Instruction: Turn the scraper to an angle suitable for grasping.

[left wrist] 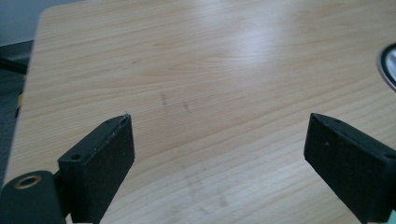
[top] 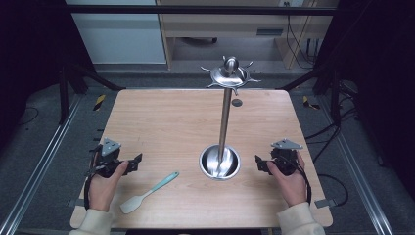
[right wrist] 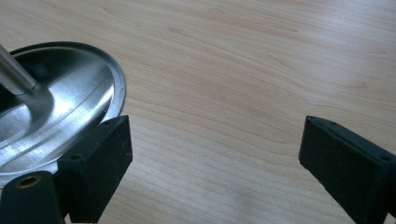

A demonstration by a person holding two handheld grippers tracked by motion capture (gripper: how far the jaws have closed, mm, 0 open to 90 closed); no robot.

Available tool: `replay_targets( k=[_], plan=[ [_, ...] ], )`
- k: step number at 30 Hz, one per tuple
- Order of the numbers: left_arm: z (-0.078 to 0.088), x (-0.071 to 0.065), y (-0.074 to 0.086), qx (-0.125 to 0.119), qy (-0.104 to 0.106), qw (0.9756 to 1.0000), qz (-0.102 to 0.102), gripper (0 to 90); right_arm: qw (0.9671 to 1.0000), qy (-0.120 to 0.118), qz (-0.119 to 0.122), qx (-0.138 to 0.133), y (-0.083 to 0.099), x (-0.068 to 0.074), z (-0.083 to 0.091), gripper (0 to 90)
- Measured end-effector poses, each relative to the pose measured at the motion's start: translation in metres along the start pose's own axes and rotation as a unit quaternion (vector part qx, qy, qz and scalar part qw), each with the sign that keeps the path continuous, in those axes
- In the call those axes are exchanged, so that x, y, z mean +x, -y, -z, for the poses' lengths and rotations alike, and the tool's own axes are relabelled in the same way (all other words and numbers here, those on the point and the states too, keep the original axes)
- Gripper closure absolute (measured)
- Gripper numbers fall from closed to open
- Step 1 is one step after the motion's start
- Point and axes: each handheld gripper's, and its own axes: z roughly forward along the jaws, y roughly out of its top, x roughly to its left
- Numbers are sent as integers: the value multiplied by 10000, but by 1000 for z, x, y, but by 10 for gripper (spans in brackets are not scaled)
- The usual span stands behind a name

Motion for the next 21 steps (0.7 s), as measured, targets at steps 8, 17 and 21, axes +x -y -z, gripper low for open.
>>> replay_targets(
  k=[8, 17, 21],
  plan=[
    [0, -35, -35, 566, 172, 9923, -1085, 96, 10000, 28, 10, 18, 0, 0, 0, 101],
    [-27, -54, -69, 1150, 415, 9829, -1380, 230, 10000, 19, 46, 4, 1, 1, 1, 101],
    [-26, -63, -59, 1294, 496, 9769, -1625, 395, 9999, -12, 92, 43, 0, 3, -1, 103]
  ],
)
